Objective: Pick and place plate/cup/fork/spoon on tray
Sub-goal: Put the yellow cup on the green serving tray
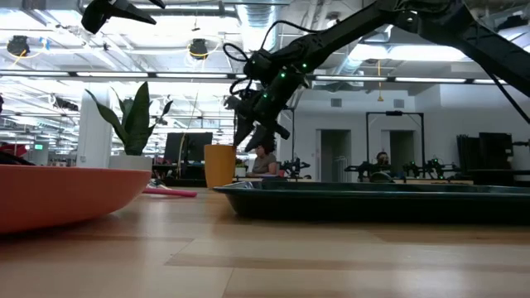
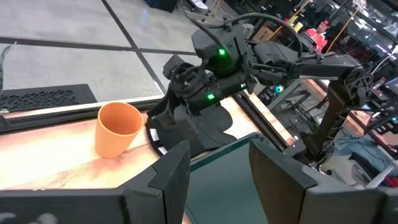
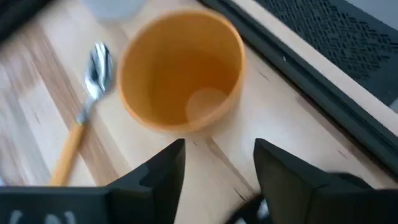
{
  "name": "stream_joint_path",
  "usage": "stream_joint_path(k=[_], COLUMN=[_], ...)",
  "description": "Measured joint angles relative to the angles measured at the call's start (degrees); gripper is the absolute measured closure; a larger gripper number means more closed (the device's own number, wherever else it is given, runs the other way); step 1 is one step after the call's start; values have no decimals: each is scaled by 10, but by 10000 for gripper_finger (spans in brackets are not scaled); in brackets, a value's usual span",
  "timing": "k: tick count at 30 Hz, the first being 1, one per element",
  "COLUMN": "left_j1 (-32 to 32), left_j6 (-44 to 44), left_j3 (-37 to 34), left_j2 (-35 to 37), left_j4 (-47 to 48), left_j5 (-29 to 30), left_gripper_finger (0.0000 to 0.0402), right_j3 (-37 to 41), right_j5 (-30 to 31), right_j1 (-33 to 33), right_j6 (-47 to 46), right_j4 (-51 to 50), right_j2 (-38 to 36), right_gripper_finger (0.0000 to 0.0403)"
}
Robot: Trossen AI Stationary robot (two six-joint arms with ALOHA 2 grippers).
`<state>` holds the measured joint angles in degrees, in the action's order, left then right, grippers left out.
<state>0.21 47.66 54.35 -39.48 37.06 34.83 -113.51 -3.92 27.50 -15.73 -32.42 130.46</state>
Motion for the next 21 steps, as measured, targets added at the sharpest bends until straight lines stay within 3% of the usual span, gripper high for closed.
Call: stream_joint_path(k=[6,12,21], left_j1=[0,0,0], left_j6=[0,0,0], left_j3=[0,0,0], left_j2=[0,0,0], left_j4=[0,0,0], left_j5=[5,5,4], left_gripper_finger=[250,250,250], right_j3=[-67,-89,-88], right_j5=[40,87,83], right_j1=[-7,-4,-4], right_j6=[88,99,126], right_j4=[-26,10,22], right_j2=[-1,0,43], right_gripper_finger=[141,138,138])
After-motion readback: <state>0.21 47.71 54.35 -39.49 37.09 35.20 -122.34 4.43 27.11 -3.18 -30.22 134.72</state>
